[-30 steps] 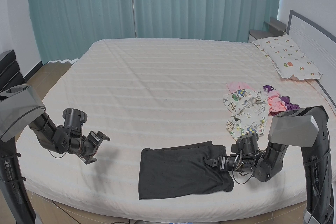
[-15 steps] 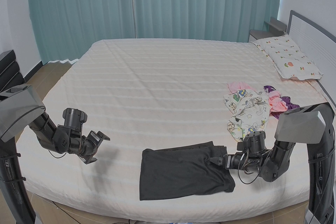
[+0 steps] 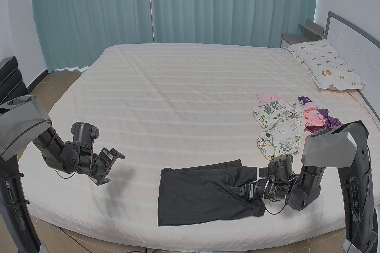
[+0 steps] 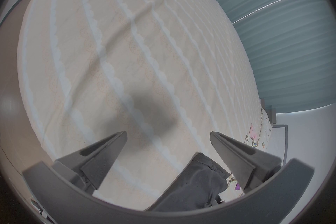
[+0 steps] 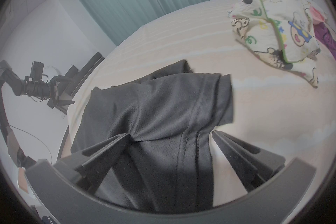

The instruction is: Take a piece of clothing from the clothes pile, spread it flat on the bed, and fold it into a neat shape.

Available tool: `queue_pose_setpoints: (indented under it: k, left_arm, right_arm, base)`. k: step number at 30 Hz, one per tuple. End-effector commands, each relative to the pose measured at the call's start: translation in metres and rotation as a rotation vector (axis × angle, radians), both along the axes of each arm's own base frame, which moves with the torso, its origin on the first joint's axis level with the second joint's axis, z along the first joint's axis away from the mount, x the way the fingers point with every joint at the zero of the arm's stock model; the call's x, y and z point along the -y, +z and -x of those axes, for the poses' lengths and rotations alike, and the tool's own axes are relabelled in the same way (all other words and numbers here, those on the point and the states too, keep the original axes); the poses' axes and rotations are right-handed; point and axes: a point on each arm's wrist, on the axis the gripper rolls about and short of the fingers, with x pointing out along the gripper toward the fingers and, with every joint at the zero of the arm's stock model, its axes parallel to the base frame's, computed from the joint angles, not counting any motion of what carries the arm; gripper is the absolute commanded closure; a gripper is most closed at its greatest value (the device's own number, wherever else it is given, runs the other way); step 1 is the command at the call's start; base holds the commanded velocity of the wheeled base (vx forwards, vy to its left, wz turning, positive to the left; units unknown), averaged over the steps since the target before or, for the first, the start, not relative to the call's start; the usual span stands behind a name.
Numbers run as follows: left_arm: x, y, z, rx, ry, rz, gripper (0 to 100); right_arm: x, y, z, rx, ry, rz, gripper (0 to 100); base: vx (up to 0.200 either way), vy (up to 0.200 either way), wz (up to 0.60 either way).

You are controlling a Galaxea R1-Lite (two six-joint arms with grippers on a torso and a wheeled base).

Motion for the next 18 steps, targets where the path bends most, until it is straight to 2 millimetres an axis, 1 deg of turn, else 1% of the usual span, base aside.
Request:
queue_pose_setpoints:
  k: [1, 5, 6, 13, 16, 18]
  left_arm:
    - [0.001, 0.0, 0.0, 0.001, -0.001, 0.0, 0]
    - [0.001, 0.0, 0.0, 0.001, -0.001, 0.0, 0]
    - [0.0, 0.0, 0.0, 0.001, 0.0, 0.0, 0]
    - [0.001, 0.0, 0.0, -0.001, -0.003, -0.001, 0]
    - [0.001, 0.0, 0.0, -0.001, -0.003, -0.001, 0]
    - [0.0, -0.001, 0.001, -0.002, -0.003, -0.001, 0]
  right_arm:
    - [-0.005, -0.001, 0.0, -0.002, 0.014, -0.002, 0]
    - [-0.008, -0.001, -0.001, -0.042, 0.021, 0.012, 0]
    - [-0.009, 0.0, -0.001, -0.054, 0.021, 0.018, 100]
    - [-0.009, 0.0, 0.0, -0.044, 0.017, 0.003, 100]
    - [-0.007, 0.004, 0.002, -0.04, 0.004, -0.013, 100]
    - [-0.005, 0.017, 0.006, -0.041, -0.034, -0.073, 100]
  base:
    - [0.0, 0.0, 0.0]
    - [0.0, 0.0, 0.0]
    - [0.0, 0.0, 0.0]
    - [0.0, 0.0, 0.0]
    - [0.0, 0.0, 0.0]
    - [0.0, 0.0, 0.0]
